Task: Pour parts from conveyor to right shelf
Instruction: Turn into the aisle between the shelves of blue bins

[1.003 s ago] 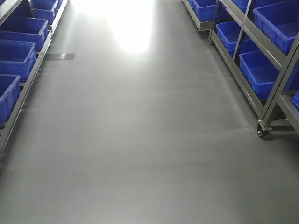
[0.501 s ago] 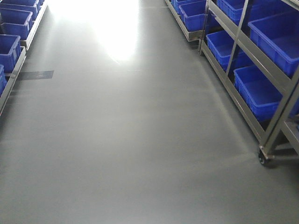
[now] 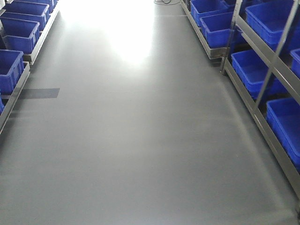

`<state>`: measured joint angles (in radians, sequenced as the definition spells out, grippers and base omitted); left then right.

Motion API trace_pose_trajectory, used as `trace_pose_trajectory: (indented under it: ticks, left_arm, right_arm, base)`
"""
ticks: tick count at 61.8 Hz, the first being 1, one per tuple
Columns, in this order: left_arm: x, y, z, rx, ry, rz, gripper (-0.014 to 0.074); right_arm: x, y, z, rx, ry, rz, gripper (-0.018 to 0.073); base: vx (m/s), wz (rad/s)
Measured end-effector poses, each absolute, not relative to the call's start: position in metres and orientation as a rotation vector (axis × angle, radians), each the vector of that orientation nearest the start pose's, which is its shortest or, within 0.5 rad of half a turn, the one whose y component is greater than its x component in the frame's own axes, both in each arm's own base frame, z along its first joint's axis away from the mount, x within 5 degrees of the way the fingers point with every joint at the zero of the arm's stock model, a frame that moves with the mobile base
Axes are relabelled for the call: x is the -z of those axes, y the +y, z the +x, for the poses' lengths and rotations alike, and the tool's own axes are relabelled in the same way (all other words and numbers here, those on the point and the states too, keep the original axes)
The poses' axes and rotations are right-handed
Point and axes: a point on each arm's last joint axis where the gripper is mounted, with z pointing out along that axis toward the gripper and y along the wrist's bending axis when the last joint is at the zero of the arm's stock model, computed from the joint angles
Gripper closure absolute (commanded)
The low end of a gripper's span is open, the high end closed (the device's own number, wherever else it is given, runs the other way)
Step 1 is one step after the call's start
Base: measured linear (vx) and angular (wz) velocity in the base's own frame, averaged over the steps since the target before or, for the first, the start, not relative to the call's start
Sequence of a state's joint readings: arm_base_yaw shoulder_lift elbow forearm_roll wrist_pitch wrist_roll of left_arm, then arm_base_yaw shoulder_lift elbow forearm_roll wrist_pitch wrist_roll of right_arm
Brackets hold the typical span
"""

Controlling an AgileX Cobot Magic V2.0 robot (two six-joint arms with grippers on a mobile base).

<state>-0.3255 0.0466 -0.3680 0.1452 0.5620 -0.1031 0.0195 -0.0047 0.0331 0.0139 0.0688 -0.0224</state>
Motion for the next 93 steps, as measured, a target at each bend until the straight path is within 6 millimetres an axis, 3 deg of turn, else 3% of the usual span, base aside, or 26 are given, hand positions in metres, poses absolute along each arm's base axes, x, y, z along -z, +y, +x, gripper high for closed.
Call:
trace_pose_trajectory:
  ticks: [93]
  left_arm:
    - [-0.2809, -0.0032, 0.0314, 0.16, 1.706, 0.239, 0.0603]
  right_arm:
    - [-0.196, 0.0012, 0.0574, -0.009, 1.581, -0.023, 0.0568]
  base:
    - [0.68, 0.1]
